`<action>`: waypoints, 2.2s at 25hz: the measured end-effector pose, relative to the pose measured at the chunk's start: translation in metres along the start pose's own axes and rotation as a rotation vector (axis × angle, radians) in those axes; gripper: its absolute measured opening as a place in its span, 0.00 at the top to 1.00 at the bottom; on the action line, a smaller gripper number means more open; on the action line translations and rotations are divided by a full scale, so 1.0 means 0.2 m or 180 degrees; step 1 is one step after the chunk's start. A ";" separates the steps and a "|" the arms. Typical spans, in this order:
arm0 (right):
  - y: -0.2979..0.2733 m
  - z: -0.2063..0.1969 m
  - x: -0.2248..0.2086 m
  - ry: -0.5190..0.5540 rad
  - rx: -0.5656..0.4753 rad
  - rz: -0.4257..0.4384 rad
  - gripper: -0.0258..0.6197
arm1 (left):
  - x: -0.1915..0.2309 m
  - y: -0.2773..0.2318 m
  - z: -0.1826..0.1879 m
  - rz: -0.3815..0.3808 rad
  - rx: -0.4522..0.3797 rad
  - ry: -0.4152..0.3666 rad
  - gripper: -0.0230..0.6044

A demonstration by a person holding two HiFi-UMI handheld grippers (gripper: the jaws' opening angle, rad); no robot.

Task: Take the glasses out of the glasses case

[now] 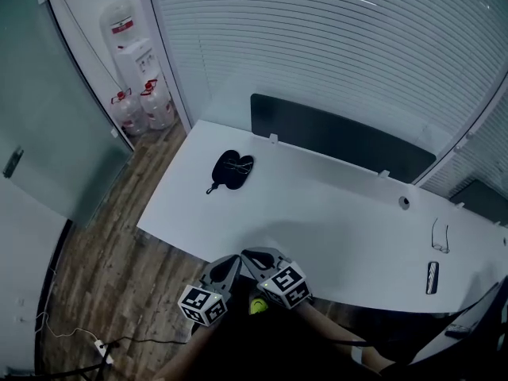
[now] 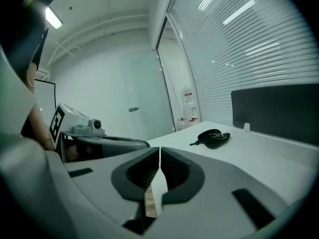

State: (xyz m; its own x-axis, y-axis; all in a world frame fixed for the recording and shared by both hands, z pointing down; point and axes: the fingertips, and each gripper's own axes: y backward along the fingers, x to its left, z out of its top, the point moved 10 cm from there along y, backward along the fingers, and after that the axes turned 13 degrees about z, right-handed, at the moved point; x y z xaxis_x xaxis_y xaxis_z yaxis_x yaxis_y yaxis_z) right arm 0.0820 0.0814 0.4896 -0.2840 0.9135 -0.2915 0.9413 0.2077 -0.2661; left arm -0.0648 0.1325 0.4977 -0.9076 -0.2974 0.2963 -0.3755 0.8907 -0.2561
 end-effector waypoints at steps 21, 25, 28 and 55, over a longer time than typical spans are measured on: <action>-0.24 0.27 -0.40 0.0060 0.0175 -0.0385 0.93 | 0.27 -0.40 0.31 -0.0456 0.0060 -0.0283 0.95; -0.28 0.29 -0.45 0.0066 0.0236 -0.0465 0.93 | 0.31 -0.45 0.34 -0.0529 0.0089 -0.0292 0.95; -0.30 0.30 -0.49 0.0047 0.0282 -0.0518 0.93 | 0.33 -0.48 0.35 -0.0591 0.0106 -0.0283 0.95; -0.47 0.36 -0.83 0.0087 0.0814 -0.0647 0.88 | 0.52 -0.80 0.35 -0.0823 0.0320 0.0039 0.95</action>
State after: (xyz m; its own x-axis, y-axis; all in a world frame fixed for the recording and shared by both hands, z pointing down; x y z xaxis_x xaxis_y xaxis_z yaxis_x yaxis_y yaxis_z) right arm 0.0269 -0.1154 0.4968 -0.4531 0.8721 -0.1850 0.7886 0.2953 -0.5394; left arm -0.1131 -0.0655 0.5046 -0.7770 -0.5059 0.3747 -0.6118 0.7470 -0.2602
